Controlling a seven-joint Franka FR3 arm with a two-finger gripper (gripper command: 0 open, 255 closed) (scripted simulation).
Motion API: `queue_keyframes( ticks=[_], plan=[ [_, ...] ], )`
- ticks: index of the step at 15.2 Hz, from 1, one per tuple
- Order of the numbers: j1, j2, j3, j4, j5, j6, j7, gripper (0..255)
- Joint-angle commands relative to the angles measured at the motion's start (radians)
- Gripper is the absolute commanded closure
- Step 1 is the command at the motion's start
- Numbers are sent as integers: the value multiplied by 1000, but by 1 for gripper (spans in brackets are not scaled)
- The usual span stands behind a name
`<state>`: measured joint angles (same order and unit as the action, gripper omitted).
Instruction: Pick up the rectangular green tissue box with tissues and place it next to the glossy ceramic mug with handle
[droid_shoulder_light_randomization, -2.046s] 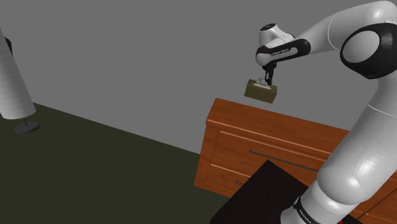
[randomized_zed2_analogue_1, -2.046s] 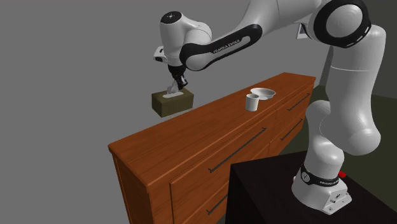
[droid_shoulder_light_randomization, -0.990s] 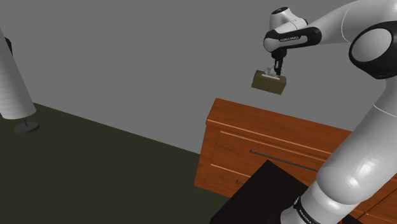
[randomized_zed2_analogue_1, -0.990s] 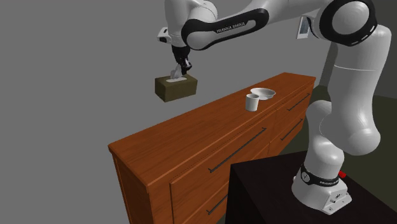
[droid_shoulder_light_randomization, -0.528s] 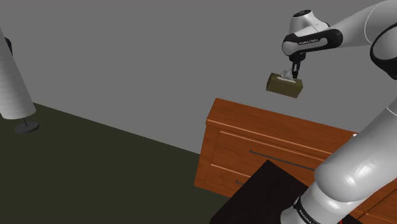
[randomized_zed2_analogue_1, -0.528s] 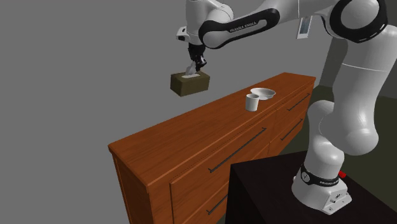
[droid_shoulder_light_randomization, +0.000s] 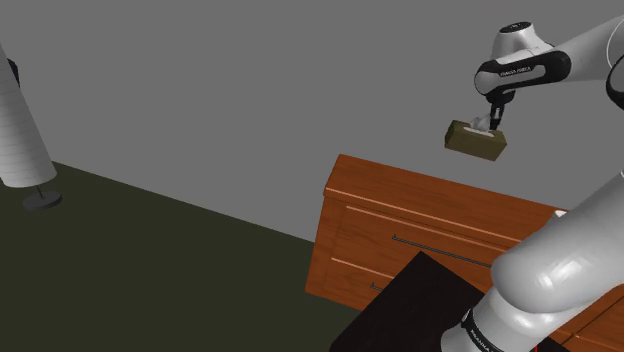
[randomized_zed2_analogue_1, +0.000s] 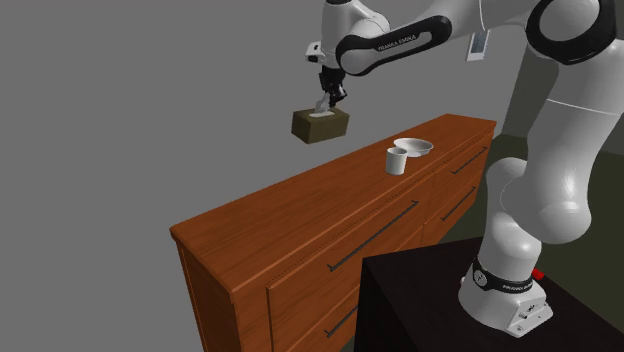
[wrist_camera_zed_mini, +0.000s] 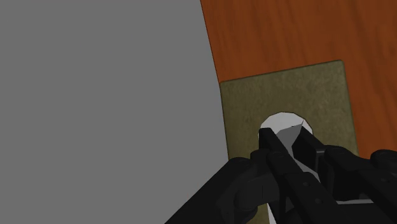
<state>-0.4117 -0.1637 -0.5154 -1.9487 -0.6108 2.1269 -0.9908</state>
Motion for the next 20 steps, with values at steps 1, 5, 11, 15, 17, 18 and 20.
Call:
queue_keyframes(
  ticks=[1,5,11,15,17,18,20],
  plan=[
    [-18,-1,-31,0,8,25,-47,255],
    [-52,0,-97,-1,31,77,-144,255],
    [-90,30,-186,-4,82,163,-266,255],
    [-95,40,-192,-48,70,213,-245,255],
    [-97,46,-195,-69,64,238,-235,255],
    [-99,49,-196,-79,62,251,-230,255],
    [-101,57,-200,-98,56,276,-220,255]
  ],
)
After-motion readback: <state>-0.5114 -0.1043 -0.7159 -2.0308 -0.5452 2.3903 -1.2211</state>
